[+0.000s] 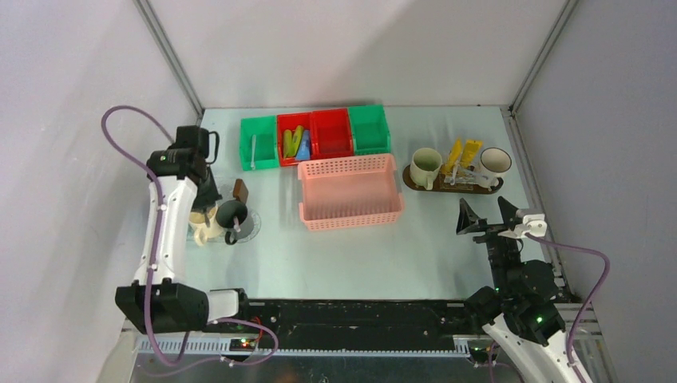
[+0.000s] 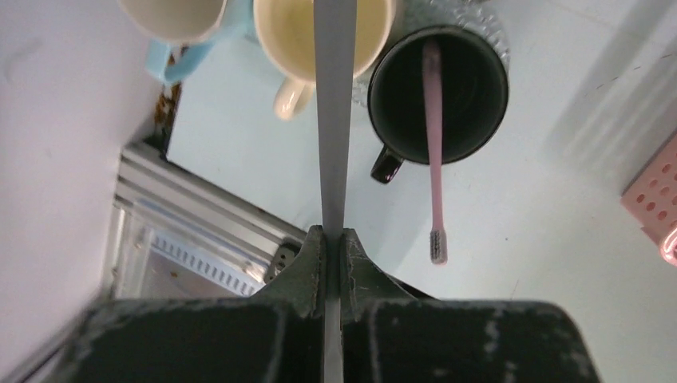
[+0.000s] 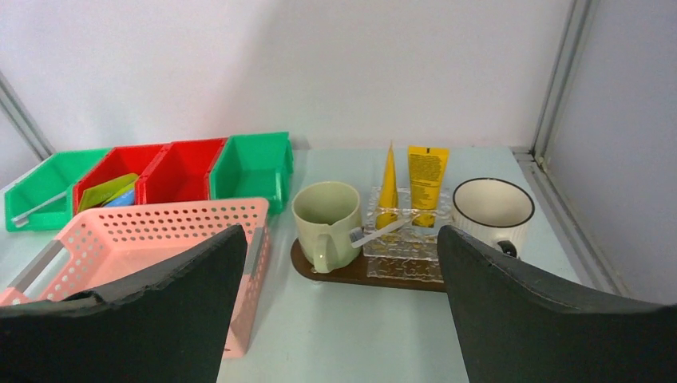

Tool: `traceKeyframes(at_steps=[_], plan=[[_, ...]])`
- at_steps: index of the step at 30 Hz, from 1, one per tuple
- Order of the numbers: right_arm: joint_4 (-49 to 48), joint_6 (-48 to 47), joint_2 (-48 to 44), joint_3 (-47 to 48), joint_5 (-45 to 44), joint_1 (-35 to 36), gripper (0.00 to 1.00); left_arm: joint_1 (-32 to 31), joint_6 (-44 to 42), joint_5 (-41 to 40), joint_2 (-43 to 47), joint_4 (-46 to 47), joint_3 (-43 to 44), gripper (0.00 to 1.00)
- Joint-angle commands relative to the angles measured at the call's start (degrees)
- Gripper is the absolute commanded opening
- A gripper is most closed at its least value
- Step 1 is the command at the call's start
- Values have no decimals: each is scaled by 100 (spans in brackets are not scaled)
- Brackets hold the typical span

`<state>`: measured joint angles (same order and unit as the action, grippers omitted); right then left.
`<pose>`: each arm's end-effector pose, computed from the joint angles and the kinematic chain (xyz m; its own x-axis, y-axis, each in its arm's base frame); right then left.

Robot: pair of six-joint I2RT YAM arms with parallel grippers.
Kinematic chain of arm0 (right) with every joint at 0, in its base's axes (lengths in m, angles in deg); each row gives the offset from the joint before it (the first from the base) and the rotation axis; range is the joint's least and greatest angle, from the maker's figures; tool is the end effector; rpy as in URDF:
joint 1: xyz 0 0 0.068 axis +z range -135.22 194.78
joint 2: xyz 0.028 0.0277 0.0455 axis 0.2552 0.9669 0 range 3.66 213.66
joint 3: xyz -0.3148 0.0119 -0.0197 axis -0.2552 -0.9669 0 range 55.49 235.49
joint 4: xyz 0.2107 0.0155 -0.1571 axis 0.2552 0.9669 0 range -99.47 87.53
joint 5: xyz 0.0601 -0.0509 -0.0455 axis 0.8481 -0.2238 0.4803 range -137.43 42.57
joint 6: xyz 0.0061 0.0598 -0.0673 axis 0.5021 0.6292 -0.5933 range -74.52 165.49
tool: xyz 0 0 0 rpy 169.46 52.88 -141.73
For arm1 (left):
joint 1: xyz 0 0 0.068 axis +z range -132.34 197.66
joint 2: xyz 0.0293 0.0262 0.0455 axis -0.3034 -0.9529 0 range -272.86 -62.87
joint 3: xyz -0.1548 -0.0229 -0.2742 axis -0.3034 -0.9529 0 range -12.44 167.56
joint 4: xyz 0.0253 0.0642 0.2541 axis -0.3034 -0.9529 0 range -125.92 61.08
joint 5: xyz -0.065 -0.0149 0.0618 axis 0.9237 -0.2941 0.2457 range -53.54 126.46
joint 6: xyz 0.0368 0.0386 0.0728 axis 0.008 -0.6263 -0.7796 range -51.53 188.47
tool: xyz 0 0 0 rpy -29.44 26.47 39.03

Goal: Prepare toiletry sets of a toothbrush and toothpaste on the tray
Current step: Pick up the toothbrush from the storage box, then place the toothbrush in the cup.

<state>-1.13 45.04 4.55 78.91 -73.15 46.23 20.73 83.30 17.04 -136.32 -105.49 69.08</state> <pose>0.0689 0.0011 0.3042 0.2101 0.1203 -0.9702 -0.1094 0.9891 0.0989 0.2215 0.0388 0.3633 -0.8541 -0.2875 -0.4334 -0.4042 0.8913 0.2053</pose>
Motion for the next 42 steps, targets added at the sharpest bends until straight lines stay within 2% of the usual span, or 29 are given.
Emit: traceKeyframes(at_steps=[1,9,15,28,33,42], plan=[[-235,-9,-477,-51,-149,230,92,296,581,391,532,-247,-294,0],[-300,-59,-584,-95,-244,541,92,660,1232,1113,964,-481,-1000,0],[-341,-87,-625,-118,-311,579,92,1080,1199,1604,903,-130,-1468,0],[-325,-96,-633,-117,-406,620,92,1759,880,1808,-120,94,-914,1],[-354,-104,-630,-148,-426,647,92,1986,699,1664,-468,79,-775,4],[-379,-125,-629,-179,-476,700,92,2011,251,1511,-1149,-21,-482,12]])
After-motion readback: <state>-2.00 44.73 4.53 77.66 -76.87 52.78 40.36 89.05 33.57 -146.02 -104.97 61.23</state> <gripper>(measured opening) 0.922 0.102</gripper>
